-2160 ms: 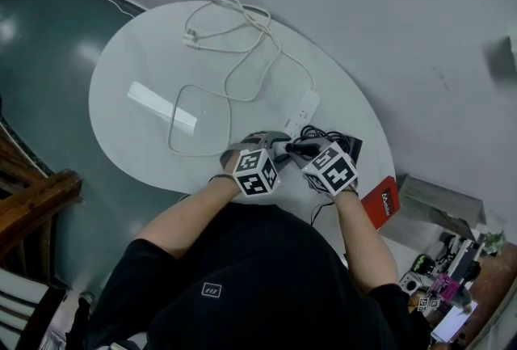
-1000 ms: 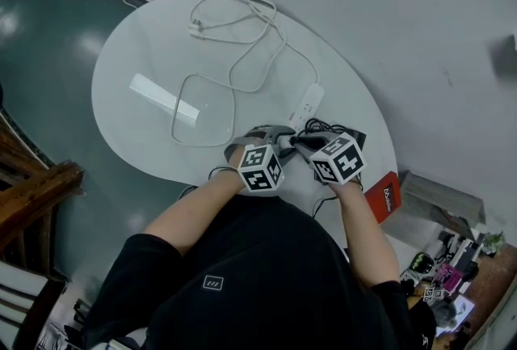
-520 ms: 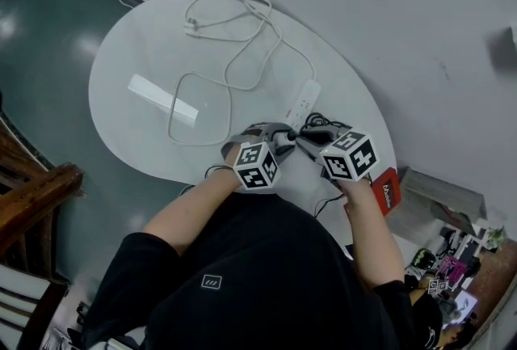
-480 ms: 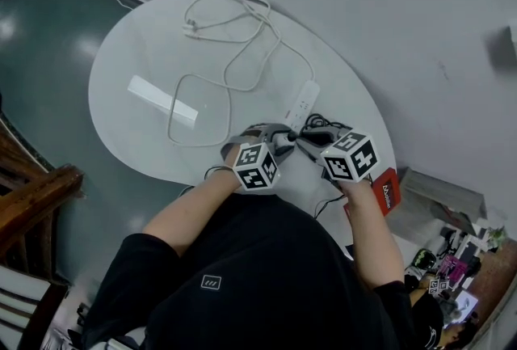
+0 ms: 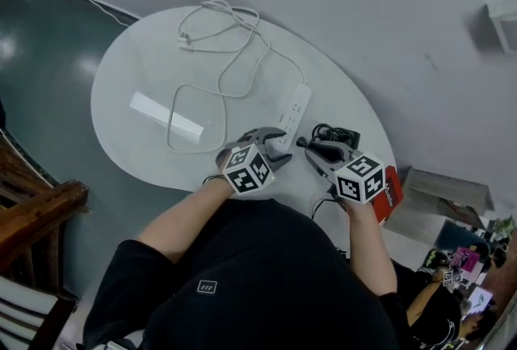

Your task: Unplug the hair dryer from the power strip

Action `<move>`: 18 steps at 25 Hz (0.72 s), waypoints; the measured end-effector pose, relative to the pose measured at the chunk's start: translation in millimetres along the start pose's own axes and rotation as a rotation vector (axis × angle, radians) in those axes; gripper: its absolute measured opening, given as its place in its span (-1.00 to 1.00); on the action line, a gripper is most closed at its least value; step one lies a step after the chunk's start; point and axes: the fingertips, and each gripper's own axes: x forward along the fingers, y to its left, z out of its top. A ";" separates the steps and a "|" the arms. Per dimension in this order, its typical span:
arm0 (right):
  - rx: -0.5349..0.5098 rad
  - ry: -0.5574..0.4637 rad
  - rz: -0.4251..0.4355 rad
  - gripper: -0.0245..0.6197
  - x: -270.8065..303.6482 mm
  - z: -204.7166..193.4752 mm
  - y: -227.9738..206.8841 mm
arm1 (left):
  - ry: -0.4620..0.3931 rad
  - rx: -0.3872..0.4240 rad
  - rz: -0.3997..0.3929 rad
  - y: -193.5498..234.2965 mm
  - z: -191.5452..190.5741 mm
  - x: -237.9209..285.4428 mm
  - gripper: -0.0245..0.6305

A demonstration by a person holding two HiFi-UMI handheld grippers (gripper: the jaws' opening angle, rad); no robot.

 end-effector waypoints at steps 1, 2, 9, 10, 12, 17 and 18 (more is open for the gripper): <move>0.006 -0.021 0.000 -0.70 -0.9 -4.1 1.4 | -0.007 -0.006 0.005 0.0 2.7 -4.4 -0.21; 0.017 -0.035 0.000 -0.70 -0.4 -8.3 2.6 | -0.013 -0.015 0.011 0.4 4.7 -8.9 -0.21; 0.023 -0.029 -0.048 -0.70 23.7 -20.0 2.2 | -0.061 -0.083 0.104 17.0 19.9 -51.1 -0.27; 0.039 -0.039 -0.050 -0.70 26.5 -20.9 2.7 | -0.069 -0.086 0.114 18.2 21.8 -58.7 -0.28; 0.095 -0.086 -0.051 -0.71 28.4 -20.8 2.3 | -0.087 -0.097 0.129 20.1 25.2 -73.5 -0.31; 0.245 -0.214 -0.101 -0.72 17.9 -23.5 -13.8 | -0.121 -0.129 0.157 27.8 29.0 -106.7 -0.36; 0.263 -0.232 -0.114 -0.72 15.2 -24.7 -16.3 | -0.127 -0.127 0.163 29.4 29.7 -112.6 -0.37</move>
